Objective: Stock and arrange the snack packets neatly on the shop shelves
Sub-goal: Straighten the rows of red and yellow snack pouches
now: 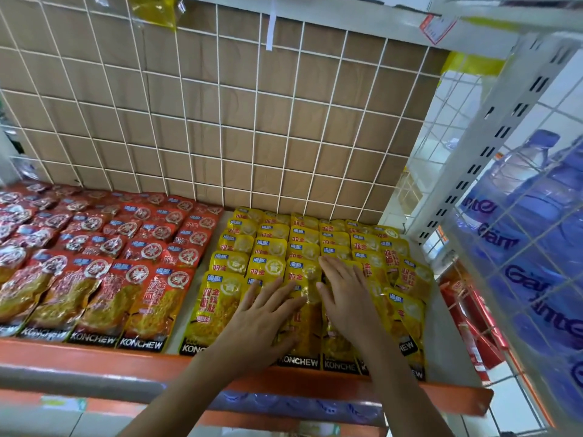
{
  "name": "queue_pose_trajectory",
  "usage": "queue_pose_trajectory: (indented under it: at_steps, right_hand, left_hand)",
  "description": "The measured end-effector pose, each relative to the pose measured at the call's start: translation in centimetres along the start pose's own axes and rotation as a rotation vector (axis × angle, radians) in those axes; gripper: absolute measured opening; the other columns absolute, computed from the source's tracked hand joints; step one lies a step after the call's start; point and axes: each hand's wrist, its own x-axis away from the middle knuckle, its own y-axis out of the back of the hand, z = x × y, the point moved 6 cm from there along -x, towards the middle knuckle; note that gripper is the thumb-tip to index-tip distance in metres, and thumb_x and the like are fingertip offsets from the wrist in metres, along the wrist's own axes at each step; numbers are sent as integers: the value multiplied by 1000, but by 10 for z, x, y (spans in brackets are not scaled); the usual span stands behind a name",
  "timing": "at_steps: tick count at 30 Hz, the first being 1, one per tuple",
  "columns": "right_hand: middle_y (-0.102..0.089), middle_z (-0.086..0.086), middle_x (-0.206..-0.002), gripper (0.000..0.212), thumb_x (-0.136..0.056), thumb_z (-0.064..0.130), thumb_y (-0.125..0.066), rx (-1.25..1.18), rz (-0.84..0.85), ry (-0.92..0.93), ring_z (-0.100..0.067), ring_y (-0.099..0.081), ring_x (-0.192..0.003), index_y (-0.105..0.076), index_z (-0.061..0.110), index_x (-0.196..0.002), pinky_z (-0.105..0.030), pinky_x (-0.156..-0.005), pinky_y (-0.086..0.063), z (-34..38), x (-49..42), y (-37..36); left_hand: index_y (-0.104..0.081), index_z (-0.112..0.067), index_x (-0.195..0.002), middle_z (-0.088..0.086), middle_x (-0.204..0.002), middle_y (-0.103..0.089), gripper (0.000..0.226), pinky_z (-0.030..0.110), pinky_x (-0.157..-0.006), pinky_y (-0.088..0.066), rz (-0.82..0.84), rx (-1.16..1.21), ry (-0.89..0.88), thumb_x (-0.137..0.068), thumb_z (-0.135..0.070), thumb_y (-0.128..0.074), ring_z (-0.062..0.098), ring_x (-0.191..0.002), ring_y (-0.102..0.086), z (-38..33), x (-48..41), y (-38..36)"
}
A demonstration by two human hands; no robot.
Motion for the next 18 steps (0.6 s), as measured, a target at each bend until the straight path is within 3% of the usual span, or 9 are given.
queue_pose_trajectory:
  at_steps: [3, 6, 11, 15, 18]
  right_hand:
    - [-20, 9, -154, 53, -99, 44, -20, -3, 118, 16, -6, -15, -141, -17, 25, -148, -28, -114, 1, 4, -10, -4]
    - [-20, 10, -154, 47, -102, 25, -28, -39, 162, 28, -6, -16, -140, -18, 25, -148, -23, -112, 0, 10, -16, -4]
    - [-44, 2, -139, 41, -98, 17, -38, -75, 111, -50, -15, -33, -132, -43, 23, -138, -35, -111, -19, 6, -40, -5]
    - [-61, 3, -115, 21, -92, 21, -52, -144, 81, -101, -16, -51, -113, -65, 20, -109, -39, -102, -34, 0, -58, -8]
    - [-66, 0, -104, 14, -90, 18, -56, -215, 90, -93, -17, -58, -100, -67, 15, -97, -31, -86, -44, 3, -63, -4]
  left_hand:
    - [-43, -32, -133, -5, -142, -46, 62, 46, -103, -20, 17, -53, -13, -82, -65, -37, 17, -136, -27, -1, 0, -2]
    - [-45, -31, -132, -5, -142, -46, 62, 47, -102, -21, 7, -50, -9, -81, -66, -38, 17, -135, -28, 0, 0, -4]
    - [-46, -29, -129, -4, -139, -50, 62, 47, -103, -20, -48, -47, -25, -79, -64, -39, 19, -133, -32, 0, 0, -4]
    - [-44, -30, -130, -4, -137, -52, 60, 48, -102, -22, -65, -32, -24, -80, -63, -37, 22, -131, -43, 1, 1, -4]
    - [-43, -30, -131, -3, -136, -53, 61, 48, -101, -22, -64, -26, -26, -80, -62, -37, 23, -128, -47, 0, 1, -3]
